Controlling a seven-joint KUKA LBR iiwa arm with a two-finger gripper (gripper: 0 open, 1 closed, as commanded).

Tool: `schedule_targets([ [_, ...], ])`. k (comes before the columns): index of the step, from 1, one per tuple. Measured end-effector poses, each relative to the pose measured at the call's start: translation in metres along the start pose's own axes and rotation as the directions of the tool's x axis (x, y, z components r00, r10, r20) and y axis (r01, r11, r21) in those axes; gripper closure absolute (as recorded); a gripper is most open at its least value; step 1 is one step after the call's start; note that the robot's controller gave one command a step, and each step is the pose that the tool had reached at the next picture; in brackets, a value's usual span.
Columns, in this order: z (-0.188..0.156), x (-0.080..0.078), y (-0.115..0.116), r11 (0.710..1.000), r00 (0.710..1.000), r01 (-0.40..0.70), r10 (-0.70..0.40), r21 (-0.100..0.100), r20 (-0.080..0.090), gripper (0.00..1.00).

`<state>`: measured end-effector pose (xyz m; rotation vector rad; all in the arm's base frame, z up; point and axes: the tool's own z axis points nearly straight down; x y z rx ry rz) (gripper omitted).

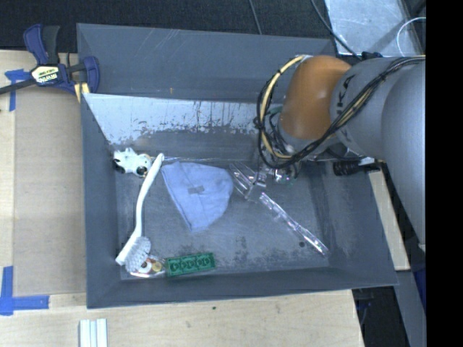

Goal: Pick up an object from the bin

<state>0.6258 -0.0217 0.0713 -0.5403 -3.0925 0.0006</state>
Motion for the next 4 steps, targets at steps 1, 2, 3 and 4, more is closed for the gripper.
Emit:
schedule_targets([
  [1, -0.023, 0.01, 0.003, 0.962, 0.962, 0.273, -0.273, -0.001, 0.016, 0.0],
  [2, -0.005, 0.004, -0.002, 0.999, 0.999, 0.036, -0.036, -0.001, 0.004, 0.0],
  [3, -0.001, 0.011, 0.014, 0.976, 0.975, 0.22, -0.22, 0.0, 0.019, 0.0],
  [4, -0.108, 0.021, -0.004, 0.996, 0.996, 0.091, -0.091, 0.0, 0.011, 0.0],
])
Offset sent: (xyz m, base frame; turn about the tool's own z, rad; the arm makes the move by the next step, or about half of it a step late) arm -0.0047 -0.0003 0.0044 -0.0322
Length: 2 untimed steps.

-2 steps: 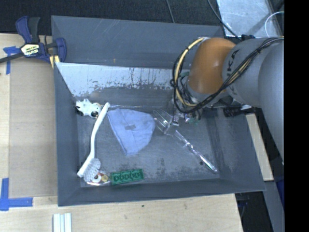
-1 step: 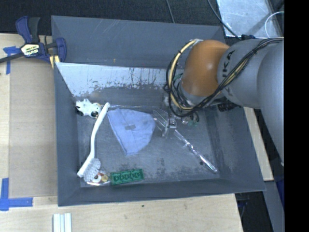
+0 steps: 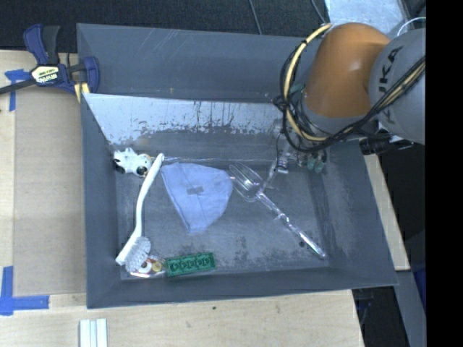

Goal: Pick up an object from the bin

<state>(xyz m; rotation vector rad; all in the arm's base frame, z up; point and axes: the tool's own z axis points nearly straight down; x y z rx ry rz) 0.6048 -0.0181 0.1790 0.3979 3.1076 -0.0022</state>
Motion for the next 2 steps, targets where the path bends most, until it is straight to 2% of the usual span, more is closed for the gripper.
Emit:
schedule_targets([
  [1, 0.11, -0.003, 0.029, 0.991, 0.991, 0.132, -0.132, -0.001, 0.003, 0.0],
  [2, 0.055, -0.004, 0.024, 1.0, 0.999, -0.025, 0.025, -0.006, 0.027, 0.0],
])
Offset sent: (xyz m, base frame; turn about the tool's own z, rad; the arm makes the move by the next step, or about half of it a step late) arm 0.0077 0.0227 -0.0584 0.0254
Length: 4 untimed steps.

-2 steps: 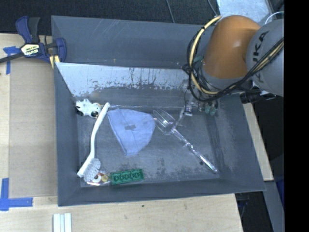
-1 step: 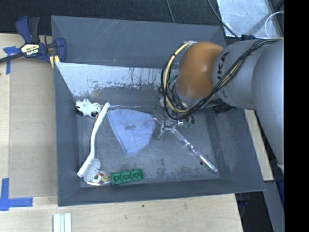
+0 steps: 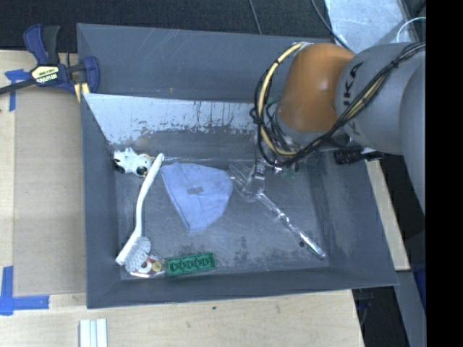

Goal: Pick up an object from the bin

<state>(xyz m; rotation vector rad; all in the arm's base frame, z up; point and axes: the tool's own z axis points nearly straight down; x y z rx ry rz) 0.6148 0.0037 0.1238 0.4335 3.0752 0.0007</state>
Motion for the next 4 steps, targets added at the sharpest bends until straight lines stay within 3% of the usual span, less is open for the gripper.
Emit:
schedule_targets([
  [1, 0.054, 0.017, 0.022, 0.99, 0.99, 0.14, -0.14, 0.0, -0.028, 0.0],
  [2, 0.053, 0.013, 0.018, 1.0, 1.0, -0.013, 0.013, 0.001, -0.003, 0.0],
  [3, 0.022, 0.018, 0.028, 0.994, 0.994, 0.109, -0.109, -0.002, -0.015, 0.0],
  [4, 0.052, 0.015, 0.033, 1.0, 1.0, 0.001, -0.001, -0.001, 0.002, 1.0],
])
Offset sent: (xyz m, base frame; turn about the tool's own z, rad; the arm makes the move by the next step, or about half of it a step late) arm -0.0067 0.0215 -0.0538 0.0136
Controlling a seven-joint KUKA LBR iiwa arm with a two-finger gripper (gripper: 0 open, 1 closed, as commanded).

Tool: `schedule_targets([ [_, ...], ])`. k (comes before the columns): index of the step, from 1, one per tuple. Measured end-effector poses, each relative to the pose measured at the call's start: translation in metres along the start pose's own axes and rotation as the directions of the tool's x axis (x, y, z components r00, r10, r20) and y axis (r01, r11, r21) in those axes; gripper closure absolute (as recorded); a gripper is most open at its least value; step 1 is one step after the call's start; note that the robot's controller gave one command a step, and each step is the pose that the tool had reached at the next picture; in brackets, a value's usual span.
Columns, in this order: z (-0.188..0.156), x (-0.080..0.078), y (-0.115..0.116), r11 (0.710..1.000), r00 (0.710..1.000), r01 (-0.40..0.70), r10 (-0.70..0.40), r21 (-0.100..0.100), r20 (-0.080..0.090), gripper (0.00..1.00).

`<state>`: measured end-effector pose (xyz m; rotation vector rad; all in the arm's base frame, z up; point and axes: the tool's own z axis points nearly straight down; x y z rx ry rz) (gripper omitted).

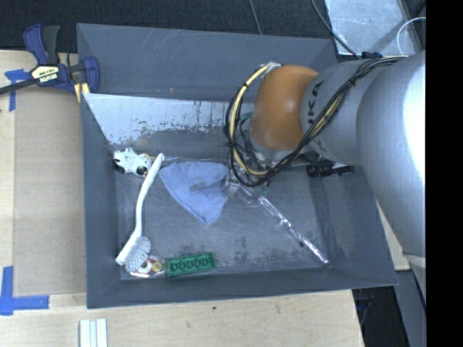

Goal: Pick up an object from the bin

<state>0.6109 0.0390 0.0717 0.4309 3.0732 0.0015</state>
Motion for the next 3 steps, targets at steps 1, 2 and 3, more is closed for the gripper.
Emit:
schedule_targets([
  [1, 0.0, 0.0, 0.0, 1.0, 1.0, 0.001, -0.001, 0.0, 0.0, 1.0],
  [2, -0.025, -0.004, 0.003, 1.0, 1.0, 0.022, -0.022, -0.001, 0.006, 1.0],
  [3, -0.044, 0.0, 0.001, 1.0, 1.0, 0.022, -0.022, 0.003, -0.008, 1.0],
])
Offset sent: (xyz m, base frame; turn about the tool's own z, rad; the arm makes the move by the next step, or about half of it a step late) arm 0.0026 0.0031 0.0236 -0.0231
